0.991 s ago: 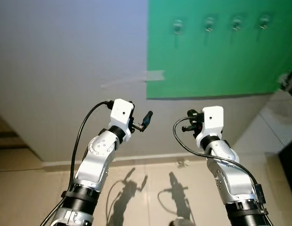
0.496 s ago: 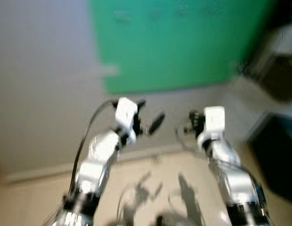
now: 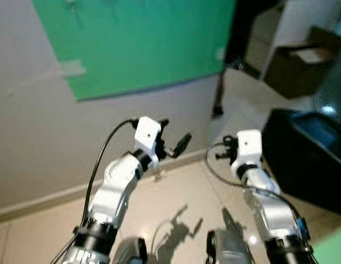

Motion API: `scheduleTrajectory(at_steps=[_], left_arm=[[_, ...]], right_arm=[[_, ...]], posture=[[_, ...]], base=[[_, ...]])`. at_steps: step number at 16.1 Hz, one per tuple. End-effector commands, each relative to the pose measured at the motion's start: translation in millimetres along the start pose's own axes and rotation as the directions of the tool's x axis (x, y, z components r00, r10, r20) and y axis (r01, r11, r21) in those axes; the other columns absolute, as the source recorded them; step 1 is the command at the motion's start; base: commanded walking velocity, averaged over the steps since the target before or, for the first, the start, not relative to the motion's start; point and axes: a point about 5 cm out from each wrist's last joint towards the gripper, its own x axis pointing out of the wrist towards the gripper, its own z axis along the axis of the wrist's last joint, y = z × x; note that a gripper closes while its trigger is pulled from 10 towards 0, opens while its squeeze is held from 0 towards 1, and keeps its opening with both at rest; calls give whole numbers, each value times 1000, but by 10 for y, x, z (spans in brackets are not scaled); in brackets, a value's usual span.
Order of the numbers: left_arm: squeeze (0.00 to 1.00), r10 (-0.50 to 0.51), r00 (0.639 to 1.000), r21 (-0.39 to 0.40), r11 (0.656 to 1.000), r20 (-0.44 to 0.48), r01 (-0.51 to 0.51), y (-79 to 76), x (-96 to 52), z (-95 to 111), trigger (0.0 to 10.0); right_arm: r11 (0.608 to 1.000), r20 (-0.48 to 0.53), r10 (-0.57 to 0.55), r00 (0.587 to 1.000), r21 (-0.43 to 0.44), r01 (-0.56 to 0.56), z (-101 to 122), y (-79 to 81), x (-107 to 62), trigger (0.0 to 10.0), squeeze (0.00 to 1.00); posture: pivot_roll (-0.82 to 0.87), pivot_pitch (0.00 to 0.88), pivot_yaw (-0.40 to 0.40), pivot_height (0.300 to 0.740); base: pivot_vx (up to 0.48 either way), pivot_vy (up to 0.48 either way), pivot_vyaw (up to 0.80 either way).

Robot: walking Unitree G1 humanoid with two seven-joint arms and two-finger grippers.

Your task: Hang keys on a hook

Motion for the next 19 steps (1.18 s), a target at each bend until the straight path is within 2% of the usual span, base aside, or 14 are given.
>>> scheduleTrajectory(at_steps=[1,9,13,19], left_arm=[[0,18,1000,6,1000,-2,-18,20,-22,15,10000],[0,18,1000,-28,999,-6,-18,-60,-58,-31,10000],[0,28,999,-23,999,-14,-29,-81,-61,-51,10000],[0,104,994,-7,994,-39,-105,-2,-39,-76,10000]], right_arm=[[999,16,30,999,-29,-29,58,69,13,10000,0],[996,-21,72,997,-46,-73,-21,114,-13,10000,0],[995,-26,79,997,-53,-80,-41,112,-29,10000,0],[997,-20,64,998,-45,-65,-46,87,-51,10000,0]], posture=[[-80,0,38,668],[-78,0,24,740],[-80,0,20,740],[-84,0,19,740]], base=[[0,0,0],[0,0,0],[0,0,0],[0,0,0]])
